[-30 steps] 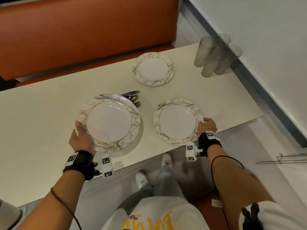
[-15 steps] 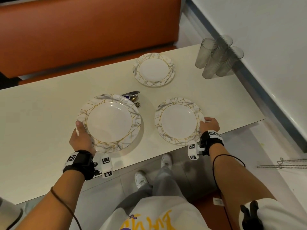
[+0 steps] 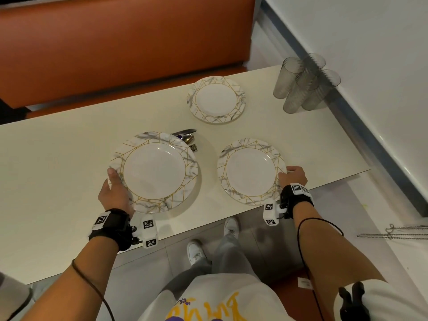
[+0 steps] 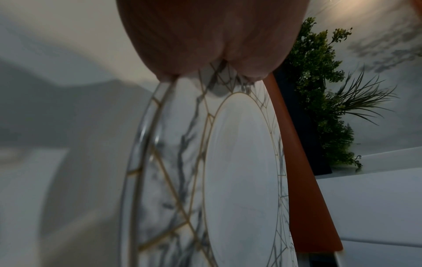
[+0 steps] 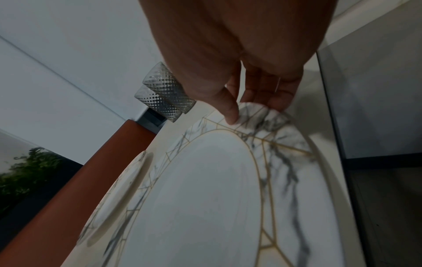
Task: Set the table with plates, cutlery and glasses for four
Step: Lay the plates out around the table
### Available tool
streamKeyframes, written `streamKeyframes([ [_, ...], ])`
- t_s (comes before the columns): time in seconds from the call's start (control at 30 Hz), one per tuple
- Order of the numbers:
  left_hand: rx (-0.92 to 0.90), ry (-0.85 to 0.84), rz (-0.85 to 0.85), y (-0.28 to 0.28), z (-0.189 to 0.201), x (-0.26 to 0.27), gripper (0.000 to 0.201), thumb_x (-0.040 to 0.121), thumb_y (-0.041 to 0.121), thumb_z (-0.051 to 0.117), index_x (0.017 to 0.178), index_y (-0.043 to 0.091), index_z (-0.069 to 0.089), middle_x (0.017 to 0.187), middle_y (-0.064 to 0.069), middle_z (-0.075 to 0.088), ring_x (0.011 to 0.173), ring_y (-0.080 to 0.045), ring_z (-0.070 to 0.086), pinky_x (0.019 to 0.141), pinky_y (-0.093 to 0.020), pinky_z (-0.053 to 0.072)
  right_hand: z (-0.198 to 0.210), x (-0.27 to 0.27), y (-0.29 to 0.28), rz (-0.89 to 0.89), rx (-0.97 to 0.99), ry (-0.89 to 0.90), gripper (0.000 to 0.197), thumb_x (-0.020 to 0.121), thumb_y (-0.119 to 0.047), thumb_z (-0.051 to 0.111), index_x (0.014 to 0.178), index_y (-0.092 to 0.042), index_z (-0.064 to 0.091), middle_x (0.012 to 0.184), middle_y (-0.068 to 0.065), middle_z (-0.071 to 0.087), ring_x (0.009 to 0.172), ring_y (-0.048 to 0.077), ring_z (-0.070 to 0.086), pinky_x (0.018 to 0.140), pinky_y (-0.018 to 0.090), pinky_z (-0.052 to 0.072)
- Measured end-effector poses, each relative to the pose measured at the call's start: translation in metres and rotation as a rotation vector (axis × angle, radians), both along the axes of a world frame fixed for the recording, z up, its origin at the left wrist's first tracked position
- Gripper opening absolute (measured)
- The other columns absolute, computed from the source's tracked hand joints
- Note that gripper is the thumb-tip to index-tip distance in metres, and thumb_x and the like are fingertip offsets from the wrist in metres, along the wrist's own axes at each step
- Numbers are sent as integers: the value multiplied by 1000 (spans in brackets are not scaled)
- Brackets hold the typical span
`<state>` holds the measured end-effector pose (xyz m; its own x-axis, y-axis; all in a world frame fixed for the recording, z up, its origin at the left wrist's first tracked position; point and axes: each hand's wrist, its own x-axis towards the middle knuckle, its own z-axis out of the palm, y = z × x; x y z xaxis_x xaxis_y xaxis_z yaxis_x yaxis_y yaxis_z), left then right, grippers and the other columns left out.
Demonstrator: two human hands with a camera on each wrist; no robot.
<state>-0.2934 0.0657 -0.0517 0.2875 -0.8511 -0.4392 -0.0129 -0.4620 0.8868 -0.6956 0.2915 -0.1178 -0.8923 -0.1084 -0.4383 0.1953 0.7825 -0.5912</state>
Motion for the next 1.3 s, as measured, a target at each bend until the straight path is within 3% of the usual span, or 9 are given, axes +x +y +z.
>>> streamKeyframes([
  [0.1, 3, -1, -12, -4, -3, 4, 59, 90, 72, 58, 95, 14, 72, 74, 1, 57, 65, -17, 52, 64, -34, 50, -1, -1, -1, -9, -6, -5, 40, 90, -5, 64, 129, -9, 58, 131, 14, 62, 83, 21, 58, 54, 23, 42],
  [0.23, -12, 38, -25, -3, -2, 1, 56, 94, 67, 58, 89, 12, 68, 65, -1, 54, 53, -14, 43, 58, -34, 49, 18, 6, -12, -16, 109, 69, 41, 86, -15, 66, 126, -16, 57, 135, 15, 54, 126, 36, 49, 97, 45, 47],
  [0.4, -8, 60, -60, -4, 7, -3, 60, 91, 64, 66, 115, 9, 74, 98, -1, 76, 85, -16, 71, 92, -40, 60, 42, 30, -59, 205, -164, 260, 26, 85, -6, 64, 110, -14, 67, 113, 11, 65, 109, 30, 59, 92, 41, 51],
  [0.5, -10, 74, -88, -6, 20, -7, 60, 87, 66, 69, 119, 15, 75, 109, -1, 77, 101, -20, 72, 86, -33, 60, 68, 58, -103, 467, -358, 185, 18, 93, -5, 61, 108, -10, 70, 101, 3, 67, 84, 10, 61, 86, 30, 55],
  [0.57, 5, 80, -104, -9, 25, -9, 61, 84, 69, 70, 109, 14, 74, 94, 0, 71, 84, -19, 65, 72, -28, 55, 90, 80, -135, 626, -428, 80, 18, 95, -18, 66, 113, -13, 68, 98, -2, 67, 76, 5, 61, 76, 24, 58],
  [0.67, 56, 83, -93, -15, 33, -10, 60, 78, 77, 69, 87, 17, 67, 69, 1, 56, 65, -22, 51, 66, -32, 48, 112, 101, -176, 861, -419, -37, 38, 92, -43, 72, 121, -21, 63, 101, -6, 66, 85, 10, 65, 75, 27, 56],
  [0.83, 93, 68, 31, -25, 49, -11, 80, 80, 83, 60, 109, 9, 69, 66, 4, 44, 60, -15, 44, 63, -28, 44, 128, 110, -230, 1173, -298, 16, 49, 89, -39, 75, 129, -15, 59, 117, 4, 66, 105, 21, 63, 92, 35, 54],
  [0.93, 121, 68, 104, -33, 55, 1, 77, 75, 91, 53, 90, 17, 62, 64, -1, 33, 59, -20, 37, 56, -28, 39, 128, 109, -264, 1212, -267, 24, 45, 91, -35, 73, 128, -12, 61, 121, 7, 67, 107, 24, 65, 91, 41, 57],
  [1.3, 62, 41, 490, -64, 45, 96, 67, 83, 80, 59, 112, 21, 71, 82, 6, 67, 80, -21, 64, 68, -29, 52, 95, 133, -370, 823, -379, -75, 43, 102, -27, 58, 141, -10, 53, 132, 4, 59, 115, 22, 57, 93, 30, 46],
])
